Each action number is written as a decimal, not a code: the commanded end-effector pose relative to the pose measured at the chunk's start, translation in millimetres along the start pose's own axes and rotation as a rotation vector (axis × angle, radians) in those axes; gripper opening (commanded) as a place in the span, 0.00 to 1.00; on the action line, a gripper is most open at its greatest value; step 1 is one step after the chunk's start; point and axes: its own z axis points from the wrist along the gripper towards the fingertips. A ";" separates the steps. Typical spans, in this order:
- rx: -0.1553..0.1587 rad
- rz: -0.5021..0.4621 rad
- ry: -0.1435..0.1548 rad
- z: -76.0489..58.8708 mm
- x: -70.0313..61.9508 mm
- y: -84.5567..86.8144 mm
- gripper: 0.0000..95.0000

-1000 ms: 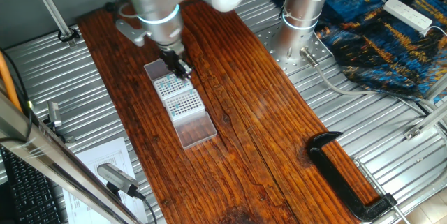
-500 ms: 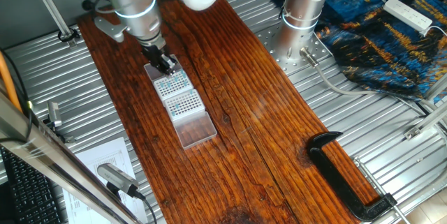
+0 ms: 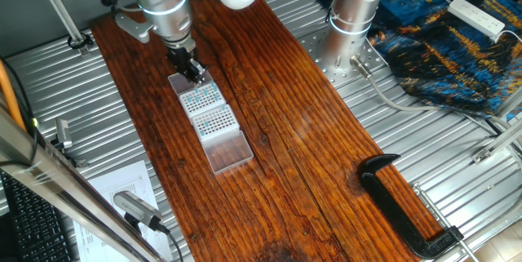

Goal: Transfer all medium pipette tips from one holder to another

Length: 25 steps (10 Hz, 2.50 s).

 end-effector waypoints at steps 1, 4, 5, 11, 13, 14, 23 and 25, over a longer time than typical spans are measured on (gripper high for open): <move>0.011 0.024 -0.030 2.1 -3.8 -2.2 0.20; 0.016 0.036 -0.054 10.5 -14.0 -7.1 0.20; 0.019 0.040 -0.061 13.9 -16.8 -6.0 0.20; 0.030 0.053 -0.081 29.8 -32.3 -9.3 0.20; 0.032 0.057 -0.080 31.8 -35.3 -9.8 0.20; 0.033 0.059 -0.083 35.4 -37.2 -10.6 0.20; 0.020 0.038 -0.092 33.5 -37.8 -9.4 0.20; 0.023 0.049 -0.090 37.4 -38.6 -5.1 0.20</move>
